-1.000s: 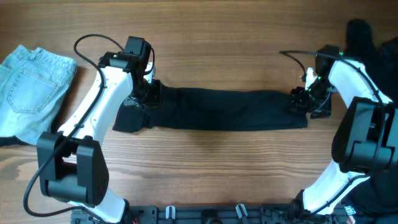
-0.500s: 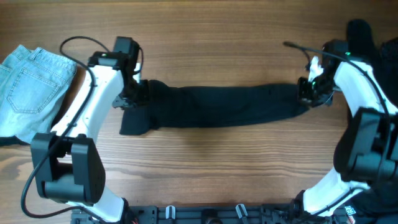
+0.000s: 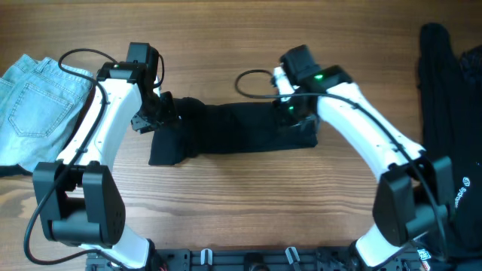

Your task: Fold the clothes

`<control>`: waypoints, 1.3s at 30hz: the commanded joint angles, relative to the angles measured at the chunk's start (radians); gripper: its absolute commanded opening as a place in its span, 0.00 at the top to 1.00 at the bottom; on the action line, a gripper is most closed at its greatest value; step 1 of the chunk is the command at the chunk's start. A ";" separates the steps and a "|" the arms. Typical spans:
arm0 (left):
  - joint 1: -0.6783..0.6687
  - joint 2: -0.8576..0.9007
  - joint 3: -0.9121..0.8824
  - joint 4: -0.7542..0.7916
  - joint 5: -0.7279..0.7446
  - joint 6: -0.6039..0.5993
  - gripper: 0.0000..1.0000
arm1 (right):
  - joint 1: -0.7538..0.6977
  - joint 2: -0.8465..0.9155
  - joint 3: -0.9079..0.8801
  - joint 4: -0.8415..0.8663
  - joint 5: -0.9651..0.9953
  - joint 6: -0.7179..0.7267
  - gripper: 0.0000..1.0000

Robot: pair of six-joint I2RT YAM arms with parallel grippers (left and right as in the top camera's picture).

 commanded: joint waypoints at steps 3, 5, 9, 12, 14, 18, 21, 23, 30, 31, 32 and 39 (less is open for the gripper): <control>0.001 -0.016 -0.005 -0.001 0.009 -0.013 0.46 | 0.053 0.041 0.011 0.082 -0.217 -0.063 0.28; 0.001 -0.016 -0.005 -0.001 0.008 -0.013 0.44 | 0.050 0.041 0.011 0.077 -0.174 -0.061 0.26; 0.001 -0.016 -0.005 0.002 0.008 -0.013 0.30 | 0.046 -0.023 0.012 0.043 0.040 0.002 0.23; 0.001 -0.012 -0.010 0.034 0.008 -0.013 0.19 | 0.013 -0.093 0.012 0.008 0.220 0.107 0.17; 0.001 -0.005 -0.027 0.076 0.008 -0.013 0.17 | -0.015 -0.096 0.012 0.003 0.224 0.113 0.17; 0.001 0.040 -0.090 0.164 0.009 -0.013 0.14 | -0.068 -0.095 0.012 -0.018 0.221 0.153 0.17; 0.001 0.111 -0.110 0.179 0.009 -0.012 0.14 | -0.073 -0.095 0.012 -0.025 0.221 0.153 0.17; 0.001 0.163 -0.132 0.220 0.018 -0.008 0.14 | -0.073 -0.095 0.011 -0.029 0.218 0.157 0.17; -0.004 0.282 -0.145 0.247 0.181 0.033 0.70 | -0.073 -0.095 0.012 -0.034 0.218 0.156 0.17; 0.001 0.277 -0.144 0.247 0.149 0.032 0.82 | -0.073 -0.095 0.012 -0.034 0.218 0.156 0.17; 0.010 0.274 -0.143 0.246 0.117 0.032 0.92 | -0.073 -0.095 0.012 -0.036 0.219 0.155 0.17; 0.206 0.163 0.034 0.041 -0.174 -0.010 0.96 | -0.134 -0.095 0.011 -0.037 0.240 0.175 0.17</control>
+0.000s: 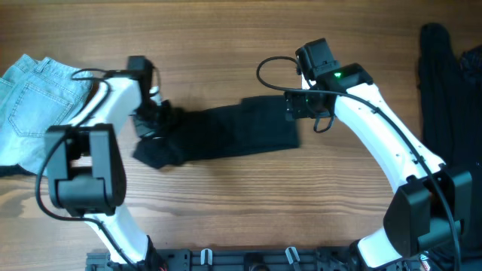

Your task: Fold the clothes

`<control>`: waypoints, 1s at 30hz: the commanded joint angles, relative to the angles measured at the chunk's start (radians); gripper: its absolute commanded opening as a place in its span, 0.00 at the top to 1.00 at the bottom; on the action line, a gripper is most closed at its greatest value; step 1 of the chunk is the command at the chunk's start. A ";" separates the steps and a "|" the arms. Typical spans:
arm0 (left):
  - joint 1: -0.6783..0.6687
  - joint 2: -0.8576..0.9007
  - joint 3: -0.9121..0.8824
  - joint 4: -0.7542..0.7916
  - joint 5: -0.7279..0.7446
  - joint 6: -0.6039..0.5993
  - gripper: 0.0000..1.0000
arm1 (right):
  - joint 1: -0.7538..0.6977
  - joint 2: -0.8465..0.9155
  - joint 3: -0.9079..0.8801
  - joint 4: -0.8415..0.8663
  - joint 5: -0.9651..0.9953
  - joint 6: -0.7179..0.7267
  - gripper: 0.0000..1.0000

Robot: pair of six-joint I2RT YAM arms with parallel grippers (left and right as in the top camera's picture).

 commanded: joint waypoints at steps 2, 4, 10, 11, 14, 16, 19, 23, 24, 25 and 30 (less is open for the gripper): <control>0.156 -0.078 0.168 -0.138 -0.296 -0.027 0.96 | -0.071 -0.010 0.012 0.000 -0.014 -0.043 0.14; 0.163 -0.104 0.267 -0.232 -0.248 -0.027 0.96 | -0.080 -0.010 0.012 0.000 -0.056 -0.119 0.14; -0.126 -0.124 0.376 -0.327 -0.164 -0.106 0.96 | -0.080 -0.010 0.012 0.000 -0.067 -0.108 0.14; -0.185 -0.118 0.376 -0.312 -0.164 -0.111 0.96 | -0.080 -0.010 0.012 0.000 -0.067 -0.109 0.14; -0.380 -0.082 0.375 -0.232 -0.164 -0.177 0.94 | -0.080 -0.010 0.012 -0.005 -0.067 -0.111 0.13; -0.477 -0.042 0.375 -0.186 -0.164 -0.176 0.60 | -0.080 -0.010 0.012 -0.008 -0.067 -0.111 0.13; -0.577 -0.005 0.376 -0.132 -0.164 -0.171 0.48 | -0.080 -0.010 0.012 -0.012 -0.067 -0.112 0.13; -0.565 -0.051 0.455 -0.165 -0.172 -0.149 0.43 | -0.080 -0.010 0.012 -0.025 -0.069 -0.137 0.12; -0.543 -0.076 0.483 -0.181 -0.187 -0.146 0.43 | -0.080 -0.010 0.012 -0.022 -0.092 -0.146 0.10; -0.524 -0.094 0.500 -0.191 -0.196 -0.146 0.43 | -0.080 -0.010 0.012 -0.017 -0.143 -0.178 0.10; -0.298 -0.234 0.522 -0.224 -0.201 -0.154 0.41 | -0.069 -0.010 0.012 0.037 -0.445 -0.249 0.10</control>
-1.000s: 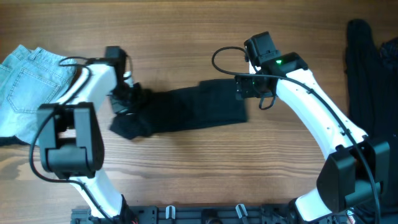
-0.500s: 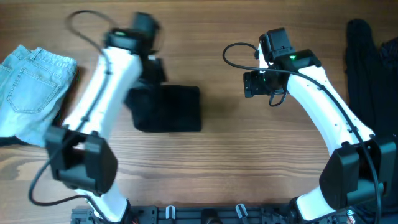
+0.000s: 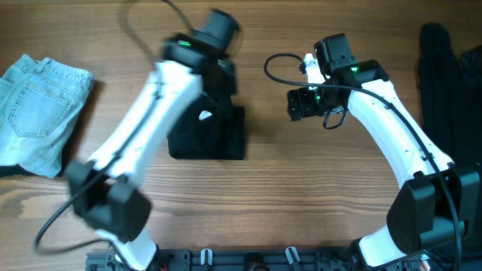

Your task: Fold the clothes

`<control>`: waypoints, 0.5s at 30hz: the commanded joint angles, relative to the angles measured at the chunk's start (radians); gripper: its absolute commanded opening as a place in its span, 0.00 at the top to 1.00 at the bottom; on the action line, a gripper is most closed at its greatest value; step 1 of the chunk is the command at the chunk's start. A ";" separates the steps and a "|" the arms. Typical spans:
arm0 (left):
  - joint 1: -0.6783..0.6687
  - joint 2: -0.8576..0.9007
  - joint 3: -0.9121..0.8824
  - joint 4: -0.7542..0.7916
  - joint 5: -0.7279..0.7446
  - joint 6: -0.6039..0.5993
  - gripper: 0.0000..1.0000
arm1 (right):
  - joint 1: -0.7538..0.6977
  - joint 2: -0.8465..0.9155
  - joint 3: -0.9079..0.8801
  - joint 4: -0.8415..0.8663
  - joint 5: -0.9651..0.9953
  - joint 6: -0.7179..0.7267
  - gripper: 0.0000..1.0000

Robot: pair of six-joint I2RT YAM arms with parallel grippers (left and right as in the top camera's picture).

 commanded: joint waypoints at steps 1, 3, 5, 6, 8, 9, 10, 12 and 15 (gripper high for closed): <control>0.186 -0.113 0.027 -0.039 -0.023 0.000 0.41 | 0.027 -0.010 0.012 0.041 -0.244 -0.073 0.11; 0.315 -0.112 0.026 -0.065 0.007 0.001 0.34 | 0.090 -0.010 0.012 0.100 -0.293 -0.072 0.10; 0.401 -0.097 0.024 -0.069 0.028 0.001 0.30 | 0.169 -0.009 0.012 0.153 -0.300 -0.068 0.10; 0.429 -0.089 0.024 -0.069 0.031 0.001 0.25 | 0.207 -0.008 0.012 0.177 -0.299 -0.068 0.10; 0.509 -0.080 0.024 -0.068 0.054 0.001 0.23 | 0.312 0.010 0.012 0.240 -0.271 -0.052 0.09; 0.546 -0.079 0.024 -0.065 0.077 0.001 0.23 | 0.359 0.025 0.012 0.262 -0.228 -0.032 0.09; 0.593 -0.079 0.024 -0.061 0.111 0.002 0.23 | 0.413 0.047 0.012 0.283 -0.150 -0.010 0.08; 0.676 -0.079 0.024 -0.060 0.160 0.002 0.22 | 0.500 0.099 0.012 0.337 -0.037 0.005 0.08; 0.774 -0.079 0.024 -0.061 0.199 0.001 0.22 | 0.575 0.159 0.012 0.401 0.067 0.008 0.07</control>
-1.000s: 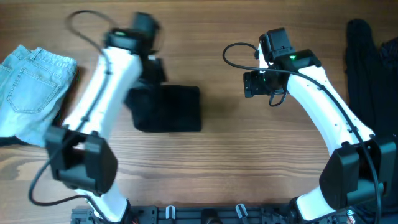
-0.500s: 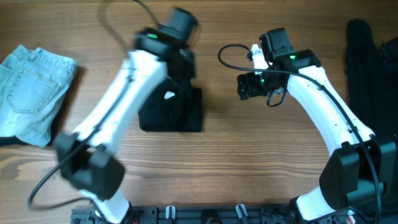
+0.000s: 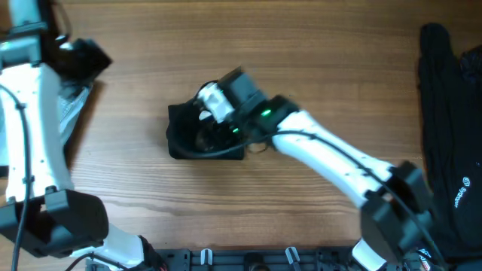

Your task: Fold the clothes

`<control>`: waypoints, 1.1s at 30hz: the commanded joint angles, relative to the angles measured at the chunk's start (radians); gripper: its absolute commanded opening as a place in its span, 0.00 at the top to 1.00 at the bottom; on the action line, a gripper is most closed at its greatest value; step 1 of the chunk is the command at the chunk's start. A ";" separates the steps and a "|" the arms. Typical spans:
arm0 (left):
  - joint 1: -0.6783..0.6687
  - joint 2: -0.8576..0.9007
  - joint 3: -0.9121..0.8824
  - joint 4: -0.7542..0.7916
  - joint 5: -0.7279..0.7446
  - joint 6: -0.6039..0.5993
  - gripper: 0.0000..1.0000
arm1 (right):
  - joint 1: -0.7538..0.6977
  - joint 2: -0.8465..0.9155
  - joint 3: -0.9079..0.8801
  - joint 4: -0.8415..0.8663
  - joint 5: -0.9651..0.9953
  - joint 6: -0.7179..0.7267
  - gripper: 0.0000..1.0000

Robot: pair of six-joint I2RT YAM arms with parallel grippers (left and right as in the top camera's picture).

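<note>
The black garment lies folded into a compact square near the table's middle. My right arm reaches across from the right, and the right gripper sits low over the square's middle, its fingers lost against the dark cloth. My left gripper is at the far left, above the light blue jeans, which the arm mostly covers. The overhead view does not show how either pair of jaws stands.
A pile of black clothes lies along the right edge of the wooden table. The arm bases stand at the front edge.
My left arm has left the folded black garment and is now at the far left over the jeans. My right gripper, then off the cloth to its right, is now on the folded square.
At first the black garment lay stretched out with one gripper at each end. Then it sat a little further left, still long. Then it was a compact square under my left gripper, the right one clear. Now the right gripper is on it.
</note>
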 commanded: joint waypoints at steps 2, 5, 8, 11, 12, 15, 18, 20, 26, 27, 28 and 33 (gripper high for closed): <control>0.130 0.008 0.001 0.001 0.099 0.002 0.22 | 0.090 0.112 0.012 0.080 0.167 0.032 0.06; 0.165 0.008 0.001 -0.001 0.099 0.004 0.22 | 0.116 0.159 0.012 0.138 0.249 0.133 0.07; 0.164 0.008 0.001 -0.001 0.099 0.009 0.22 | 0.116 0.159 0.012 0.114 0.416 0.344 0.66; 0.164 0.008 0.001 -0.004 0.099 0.009 0.22 | 0.108 0.142 0.012 -0.034 0.554 0.637 0.93; 0.164 0.008 0.001 -0.008 0.099 0.009 0.22 | 0.103 0.135 0.012 -0.091 0.577 0.750 0.94; 0.163 0.008 0.001 -0.016 0.099 0.009 0.23 | 0.078 0.128 0.012 -0.204 0.563 0.999 0.94; 0.131 0.008 0.001 -0.038 0.098 0.062 0.23 | 0.053 0.128 0.012 -0.215 0.561 1.046 0.64; 0.100 0.008 0.001 -0.042 0.099 0.063 0.23 | 0.040 0.109 0.012 -0.222 0.566 0.993 0.61; -0.110 0.024 0.000 -0.042 0.098 0.114 0.22 | -0.085 -0.148 0.012 -0.209 0.608 0.710 0.38; -0.141 0.031 -0.010 -0.035 0.098 0.114 0.22 | -0.104 -0.164 0.012 -0.150 0.492 0.550 0.37; -0.172 0.044 -0.028 -0.026 0.095 0.114 0.22 | -0.113 -0.165 0.012 -0.094 0.317 0.353 0.32; -0.259 0.105 -0.133 0.005 0.117 0.103 0.22 | -0.106 -0.097 0.012 -0.123 0.103 0.139 0.26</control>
